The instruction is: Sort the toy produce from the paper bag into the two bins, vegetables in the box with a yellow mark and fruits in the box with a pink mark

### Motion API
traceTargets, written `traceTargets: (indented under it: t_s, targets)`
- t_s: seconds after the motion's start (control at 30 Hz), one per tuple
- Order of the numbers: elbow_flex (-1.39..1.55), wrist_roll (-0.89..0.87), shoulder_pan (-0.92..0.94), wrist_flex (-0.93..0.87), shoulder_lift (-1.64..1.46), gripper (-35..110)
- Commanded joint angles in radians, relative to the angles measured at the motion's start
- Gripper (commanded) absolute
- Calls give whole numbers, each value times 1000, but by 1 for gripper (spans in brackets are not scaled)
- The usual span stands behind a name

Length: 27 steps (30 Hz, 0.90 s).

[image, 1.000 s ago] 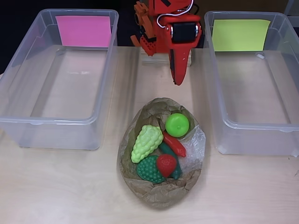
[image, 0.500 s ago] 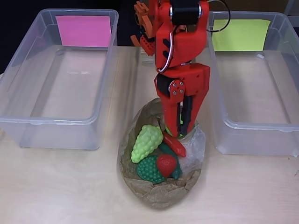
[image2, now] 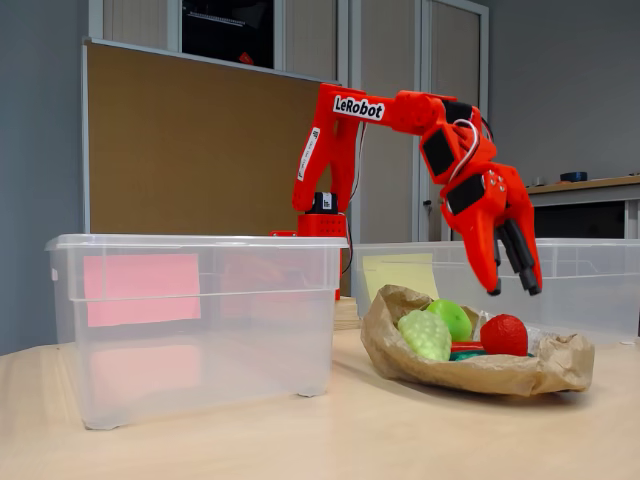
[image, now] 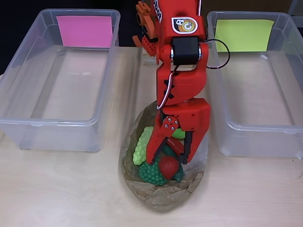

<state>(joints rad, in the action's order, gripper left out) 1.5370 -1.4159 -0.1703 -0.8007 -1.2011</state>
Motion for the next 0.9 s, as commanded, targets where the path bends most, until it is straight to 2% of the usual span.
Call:
traceTargets:
  t_s: [0.0, 0.3, 0.57, 0.87]
  targets:
    - [-28, -32, -14, -5, 5, 34]
    - [-34, -87, -15, 41, 112, 36]
    - [-107, -74, -9, -5, 167, 24]
    - [-172, -11, -9, -18, 198, 32]
